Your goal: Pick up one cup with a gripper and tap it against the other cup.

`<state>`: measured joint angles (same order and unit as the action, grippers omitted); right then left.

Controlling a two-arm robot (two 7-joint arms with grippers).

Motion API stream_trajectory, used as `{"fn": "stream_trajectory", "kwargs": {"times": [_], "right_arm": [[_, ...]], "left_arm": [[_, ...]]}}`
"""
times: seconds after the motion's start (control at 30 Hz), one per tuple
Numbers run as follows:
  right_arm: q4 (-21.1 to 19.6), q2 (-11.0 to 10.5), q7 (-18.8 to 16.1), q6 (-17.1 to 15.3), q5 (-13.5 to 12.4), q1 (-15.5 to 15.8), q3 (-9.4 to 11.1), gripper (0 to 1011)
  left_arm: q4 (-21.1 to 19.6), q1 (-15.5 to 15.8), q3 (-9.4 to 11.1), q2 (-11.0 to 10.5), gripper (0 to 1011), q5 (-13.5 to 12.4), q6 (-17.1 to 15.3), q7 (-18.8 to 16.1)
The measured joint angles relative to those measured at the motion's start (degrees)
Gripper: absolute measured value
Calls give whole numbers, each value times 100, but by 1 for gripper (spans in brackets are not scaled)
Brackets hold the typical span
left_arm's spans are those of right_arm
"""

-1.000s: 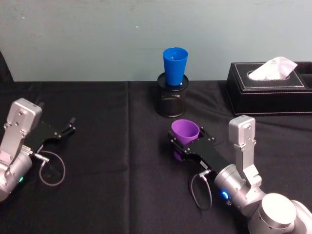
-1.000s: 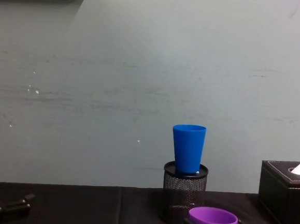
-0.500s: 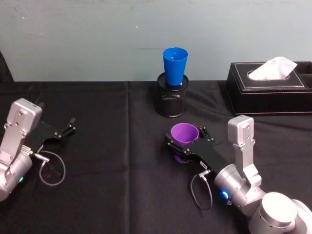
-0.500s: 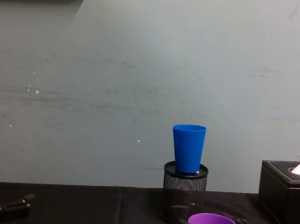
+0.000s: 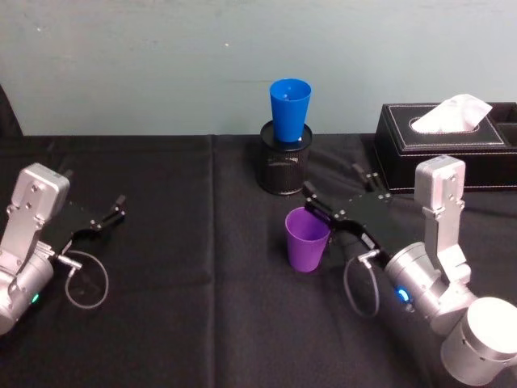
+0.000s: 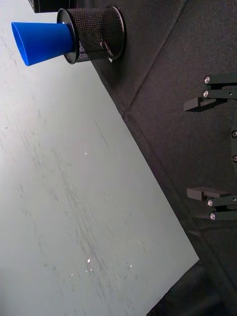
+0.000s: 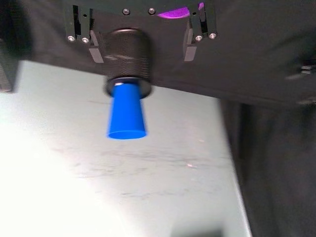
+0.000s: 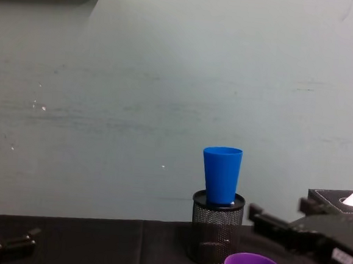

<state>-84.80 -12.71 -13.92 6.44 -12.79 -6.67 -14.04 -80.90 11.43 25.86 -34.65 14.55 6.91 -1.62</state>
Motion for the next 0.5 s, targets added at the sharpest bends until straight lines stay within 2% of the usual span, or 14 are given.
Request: {"fn": "stream_trajectory", "kwargs": {"times": [0.1,0.13,0.23,0.27,0.5], "right_arm": [[-47,-64,260,-81,329,-41,49,1003],[-48,-108,432,-146,573,-74,70,1003],[-13,-161,647,-240,894,-119,90,1003],[18,-189,771,-295,1073,-138,111,1003],[130,-218,1107,-400,1548,-132,222,1003]], "left_arm": [[0,0,0,0,1000,0,0,0],[0,0,0,0,1000,0,0,0],[0,0,0,0,1000,0,0,0],[0,0,0,0,1000,0,0,0],[0,0,0,0,1000,0,0,0]]}}
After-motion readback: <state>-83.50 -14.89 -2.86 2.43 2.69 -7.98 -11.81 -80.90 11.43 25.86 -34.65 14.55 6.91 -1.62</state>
